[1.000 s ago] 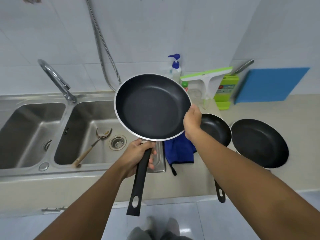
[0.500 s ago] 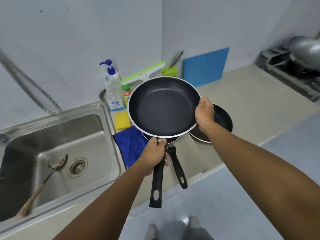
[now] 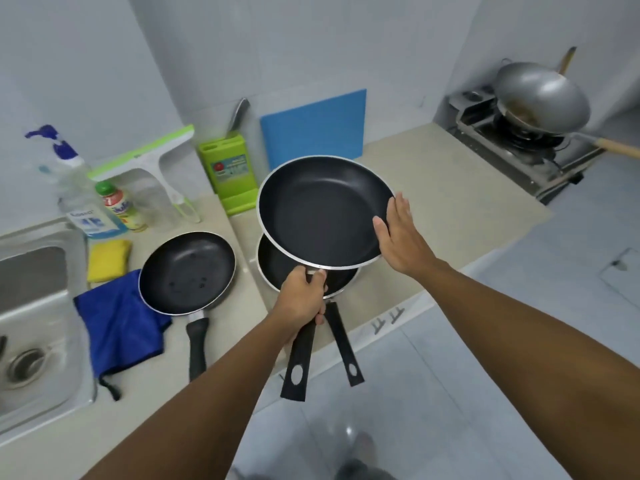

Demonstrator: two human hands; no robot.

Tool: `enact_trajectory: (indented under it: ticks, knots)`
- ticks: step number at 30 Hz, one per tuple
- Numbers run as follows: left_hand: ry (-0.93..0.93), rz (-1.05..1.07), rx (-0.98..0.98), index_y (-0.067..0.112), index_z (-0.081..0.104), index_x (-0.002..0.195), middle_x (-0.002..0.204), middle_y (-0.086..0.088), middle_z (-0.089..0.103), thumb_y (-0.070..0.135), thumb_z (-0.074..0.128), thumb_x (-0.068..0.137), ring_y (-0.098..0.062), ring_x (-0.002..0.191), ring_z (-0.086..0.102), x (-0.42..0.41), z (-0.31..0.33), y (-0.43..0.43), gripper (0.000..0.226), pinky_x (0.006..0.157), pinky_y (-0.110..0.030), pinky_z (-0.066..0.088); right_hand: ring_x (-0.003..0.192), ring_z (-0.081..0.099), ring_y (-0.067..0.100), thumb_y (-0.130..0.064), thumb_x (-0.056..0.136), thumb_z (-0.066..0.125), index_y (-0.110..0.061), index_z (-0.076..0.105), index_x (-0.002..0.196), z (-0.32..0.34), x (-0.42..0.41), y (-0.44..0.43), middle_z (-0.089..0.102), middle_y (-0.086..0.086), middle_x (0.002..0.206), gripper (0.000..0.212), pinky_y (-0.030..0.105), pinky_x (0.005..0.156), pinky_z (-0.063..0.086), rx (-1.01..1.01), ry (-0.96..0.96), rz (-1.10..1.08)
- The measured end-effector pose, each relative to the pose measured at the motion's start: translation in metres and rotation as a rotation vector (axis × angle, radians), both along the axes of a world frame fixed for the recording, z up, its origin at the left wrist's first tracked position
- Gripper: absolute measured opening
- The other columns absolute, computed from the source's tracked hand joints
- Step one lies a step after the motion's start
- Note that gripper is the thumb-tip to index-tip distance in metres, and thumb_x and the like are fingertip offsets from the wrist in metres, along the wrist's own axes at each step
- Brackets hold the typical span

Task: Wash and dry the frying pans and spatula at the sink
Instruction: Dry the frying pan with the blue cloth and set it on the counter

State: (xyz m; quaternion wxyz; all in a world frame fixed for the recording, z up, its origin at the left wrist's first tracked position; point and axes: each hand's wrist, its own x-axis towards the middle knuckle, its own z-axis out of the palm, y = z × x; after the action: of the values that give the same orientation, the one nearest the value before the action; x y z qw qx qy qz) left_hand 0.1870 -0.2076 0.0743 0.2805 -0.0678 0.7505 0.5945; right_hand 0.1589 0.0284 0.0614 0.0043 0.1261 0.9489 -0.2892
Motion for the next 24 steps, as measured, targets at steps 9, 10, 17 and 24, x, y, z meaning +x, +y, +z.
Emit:
enact_trajectory:
  ticks: [9, 10, 17, 24]
  knots:
    - [-0.012, 0.006, -0.086, -0.002, 0.054, 0.101, 0.055, -0.011, 0.058, 0.029, 0.045, 0.107, -0.021, 0.036, 0.053, -0.006, -0.028, 0.123, 0.034, 0.044, -0.027, 0.046, 0.157, 0.005, 0.023, -0.045, 0.107, 0.041, -0.017, -0.007, 0.162, -0.023, -0.033, 0.119, -0.018, -0.004, 0.169, 0.078, 0.043, 0.126, 0.016, -0.142, -0.136, -0.024]
    - [-0.015, 0.009, -0.078, -0.002, 0.054, 0.101, 0.058, -0.011, 0.059, 0.028, 0.045, 0.107, -0.021, 0.036, 0.054, -0.010, -0.032, 0.134, 0.032, 0.044, -0.028, 0.047, 0.157, 0.005, 0.023, -0.043, 0.107, 0.041, -0.017, -0.007, 0.162, -0.027, -0.039, 0.129, -0.017, -0.004, 0.169, 0.077, 0.044, 0.126, 0.016, -0.144, -0.135, -0.029]
    - [-0.052, 0.013, -0.050, 0.006, 0.053, 0.096, 0.067, -0.009, 0.063, 0.027, 0.050, 0.106, -0.019, 0.040, 0.060, -0.044, -0.072, 0.201, 0.024, 0.056, -0.038, 0.063, 0.157, -0.003, 0.020, -0.034, 0.107, 0.045, -0.016, -0.002, 0.163, -0.060, -0.086, 0.195, -0.014, -0.002, 0.170, 0.075, 0.040, 0.127, 0.009, -0.104, -0.175, -0.011]
    - [-0.113, 0.047, -0.049, 0.005, 0.051, 0.096, 0.054, -0.007, 0.061, 0.032, 0.049, 0.106, -0.023, 0.040, 0.064, -0.061, -0.106, 0.255, 0.029, 0.056, -0.038, 0.062, 0.155, 0.011, 0.014, -0.027, 0.104, 0.055, -0.021, 0.010, 0.163, -0.083, -0.122, 0.251, 0.002, -0.008, 0.170, 0.075, 0.024, 0.120, 0.010, -0.202, -0.226, -0.003]
